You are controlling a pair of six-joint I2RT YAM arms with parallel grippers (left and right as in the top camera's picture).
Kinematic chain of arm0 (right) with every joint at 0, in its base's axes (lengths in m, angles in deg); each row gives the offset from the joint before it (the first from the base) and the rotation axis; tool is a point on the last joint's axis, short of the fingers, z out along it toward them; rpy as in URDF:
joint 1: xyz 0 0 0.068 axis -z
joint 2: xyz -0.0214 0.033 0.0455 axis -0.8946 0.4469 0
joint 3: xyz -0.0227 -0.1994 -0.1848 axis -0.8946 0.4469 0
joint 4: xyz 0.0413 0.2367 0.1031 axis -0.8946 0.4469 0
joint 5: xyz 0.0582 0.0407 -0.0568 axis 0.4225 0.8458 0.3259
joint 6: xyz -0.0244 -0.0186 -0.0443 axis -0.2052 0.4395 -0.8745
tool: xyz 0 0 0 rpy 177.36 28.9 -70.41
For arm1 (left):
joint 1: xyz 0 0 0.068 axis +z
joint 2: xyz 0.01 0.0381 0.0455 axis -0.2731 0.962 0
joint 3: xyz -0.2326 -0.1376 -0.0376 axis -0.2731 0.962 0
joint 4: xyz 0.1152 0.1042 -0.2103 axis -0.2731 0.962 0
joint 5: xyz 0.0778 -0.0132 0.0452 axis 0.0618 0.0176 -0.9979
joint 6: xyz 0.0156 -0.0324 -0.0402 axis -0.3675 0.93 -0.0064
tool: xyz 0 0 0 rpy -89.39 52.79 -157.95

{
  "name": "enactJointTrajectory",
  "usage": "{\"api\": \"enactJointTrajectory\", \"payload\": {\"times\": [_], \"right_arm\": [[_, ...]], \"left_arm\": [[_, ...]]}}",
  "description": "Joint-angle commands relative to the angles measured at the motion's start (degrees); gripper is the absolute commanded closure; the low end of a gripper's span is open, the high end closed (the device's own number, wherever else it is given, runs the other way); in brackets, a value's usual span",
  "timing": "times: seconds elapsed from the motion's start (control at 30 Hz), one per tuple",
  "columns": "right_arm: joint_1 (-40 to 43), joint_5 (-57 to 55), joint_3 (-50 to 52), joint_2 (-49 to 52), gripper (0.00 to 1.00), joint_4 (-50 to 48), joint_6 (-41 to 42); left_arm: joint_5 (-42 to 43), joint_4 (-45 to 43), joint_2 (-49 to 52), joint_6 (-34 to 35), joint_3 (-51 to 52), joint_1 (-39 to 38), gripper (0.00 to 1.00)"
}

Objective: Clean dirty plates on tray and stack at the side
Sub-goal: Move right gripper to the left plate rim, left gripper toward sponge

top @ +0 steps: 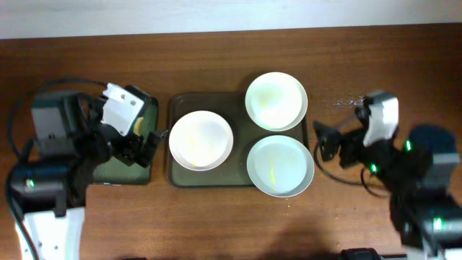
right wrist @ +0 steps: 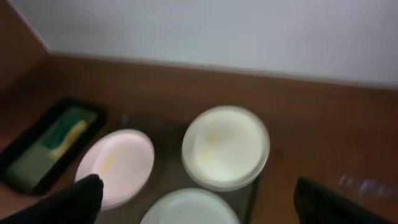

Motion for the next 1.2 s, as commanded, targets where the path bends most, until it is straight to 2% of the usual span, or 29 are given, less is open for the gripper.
{"api": "enactJointTrajectory", "payload": {"times": [0.0, 0.1, 0.37, 0.43, 0.5, 0.57, 0.67, 0.73, 0.8, 0.9, 0.97, 1.17], "right_arm": [[-0.39, 4.83, -8.50, 9.40, 0.02, 6.47, 0.39], [-0.37, 8.70, -13.14, 16.35, 0.02, 10.08, 0.39], [-1.86, 18.01, -14.19, 29.86, 0.02, 7.50, 2.91], [-4.00, 16.09, -14.19, 32.22, 0.01, 6.21, 4.35], [-7.76, 10.34, -14.19, 34.95, 0.02, 3.13, 9.84], [-13.16, 3.19, -14.45, 38.05, 0.02, -0.61, 16.15], [-17.84, -3.39, -15.72, 41.11, 0.02, -1.33, 20.04], [-20.98, -7.04, -16.28, 43.34, 0.10, -1.38, 23.50], [-23.63, -10.05, -16.28, 45.42, 0.13, -2.05, 26.16], [-27.61, -17.57, -16.28, 49.42, 0.15, -3.26, 29.86], [-28.94, -19.82, -16.28, 51.71, 0.19, -4.76, 30.12], [-29.64, -20.00, -16.26, 57.88, 0.50, -9.81, 30.05]], "left_arm": [[5.44, 4.61, 3.89, 0.11, -5.49, -0.24, 0.01], [5.97, 4.63, 4.15, 0.11, -5.49, -0.24, 0.01], [5.95, 3.41, 4.15, 0.09, -5.49, -0.24, 0.01], [5.38, 1.75, 4.17, 0.09, -5.49, -0.24, 0.01], [1.20, -0.13, 4.83, 0.50, -5.46, -0.22, 0.01], [-5.49, -4.31, 7.72, 8.35, -5.46, 0.92, 0.01], [-5.90, -7.26, 11.65, 12.92, -5.46, 3.13, 0.01], [-5.88, -10.16, 15.26, 19.15, -5.46, 5.53, 0.01], [-5.88, -12.63, 18.18, 23.28, -5.46, 7.41, 0.00], [-5.64, -15.67, 21.70, 25.29, -5.46, 9.35, 0.01], [-5.66, -15.98, 22.34, 25.44, -5.46, 9.75, 0.01], [-7.50, -15.98, 22.36, 25.42, -5.46, 9.81, 0.01]]}}
